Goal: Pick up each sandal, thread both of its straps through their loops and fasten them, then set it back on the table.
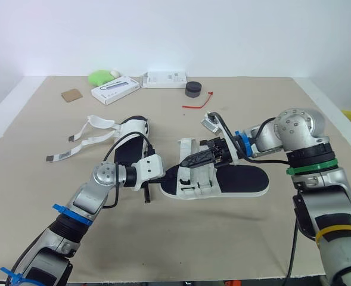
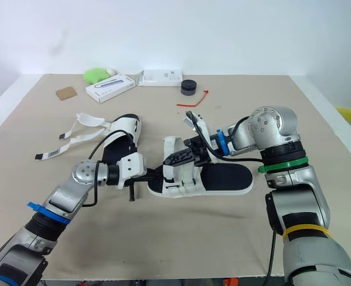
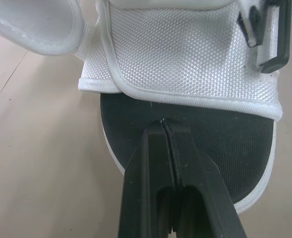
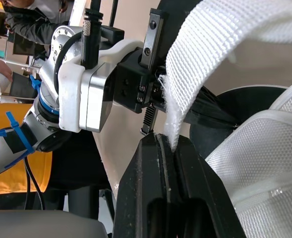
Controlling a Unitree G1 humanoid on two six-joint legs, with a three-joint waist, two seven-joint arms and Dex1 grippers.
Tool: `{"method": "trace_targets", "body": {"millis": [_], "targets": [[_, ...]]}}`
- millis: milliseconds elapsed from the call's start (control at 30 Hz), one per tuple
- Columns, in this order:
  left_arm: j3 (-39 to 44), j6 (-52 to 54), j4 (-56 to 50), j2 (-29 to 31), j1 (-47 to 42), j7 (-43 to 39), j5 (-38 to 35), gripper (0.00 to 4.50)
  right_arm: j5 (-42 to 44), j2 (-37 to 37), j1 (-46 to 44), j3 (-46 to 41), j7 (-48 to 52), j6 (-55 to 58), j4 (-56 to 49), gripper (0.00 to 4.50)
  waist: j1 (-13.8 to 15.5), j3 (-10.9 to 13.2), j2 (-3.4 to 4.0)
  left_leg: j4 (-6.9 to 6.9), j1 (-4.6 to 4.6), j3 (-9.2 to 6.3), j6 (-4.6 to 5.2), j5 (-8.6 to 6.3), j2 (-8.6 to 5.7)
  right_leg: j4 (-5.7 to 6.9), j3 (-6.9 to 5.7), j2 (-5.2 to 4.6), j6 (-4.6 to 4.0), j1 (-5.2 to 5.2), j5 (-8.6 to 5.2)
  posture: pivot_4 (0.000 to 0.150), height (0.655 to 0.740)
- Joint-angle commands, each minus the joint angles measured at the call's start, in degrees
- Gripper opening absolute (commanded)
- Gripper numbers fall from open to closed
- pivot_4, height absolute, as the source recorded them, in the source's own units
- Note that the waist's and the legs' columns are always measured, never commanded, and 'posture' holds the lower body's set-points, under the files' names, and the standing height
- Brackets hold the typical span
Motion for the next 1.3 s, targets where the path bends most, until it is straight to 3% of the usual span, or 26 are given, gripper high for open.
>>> {"method": "trace_targets", "body": {"millis": [33, 567, 1300], "targets": [[-1.6, 1.7, 2.4, 0.8, 1.6, 0.0, 2.3, 0.00, 5.1, -1.7, 0.3, 0.3, 0.2, -0.1, -2.4, 0.06, 0.0, 0.0, 0.00, 0.00, 0.00, 0.00, 0.00, 0.00, 0.00, 0.00, 0.00, 0.00, 0.00, 0.00, 0.00, 0.150, 0.7400], [-1.6, 1.7, 2.7, 0.8, 1.4, -0.1, 2.4, 0.00, 7.2, 0.4, -1.8, -2.0, -4.1, -0.1, 1.2, 0.06, 0.0, 0.0, 0.01, 0.00, 0.00, 0.01, 0.00, 0.00, 0.00, 0.00, 0.01, 0.01, 0.00, 0.00, 0.00, 0.150, 0.7400], [-1.6, 1.9, 1.9, 1.0, 2.0, 0.0, 2.4, 0.00, 0.3, 0.0, 1.9, -1.3, -1.5, -0.1, -2.1, 0.06, 0.0, 0.0, 0.02, 0.00, -0.01, -0.01, 0.00, 0.00, 0.00, 0.00, 0.00, 0.02, 0.00, 0.00, 0.00, 0.150, 0.7400]]}}
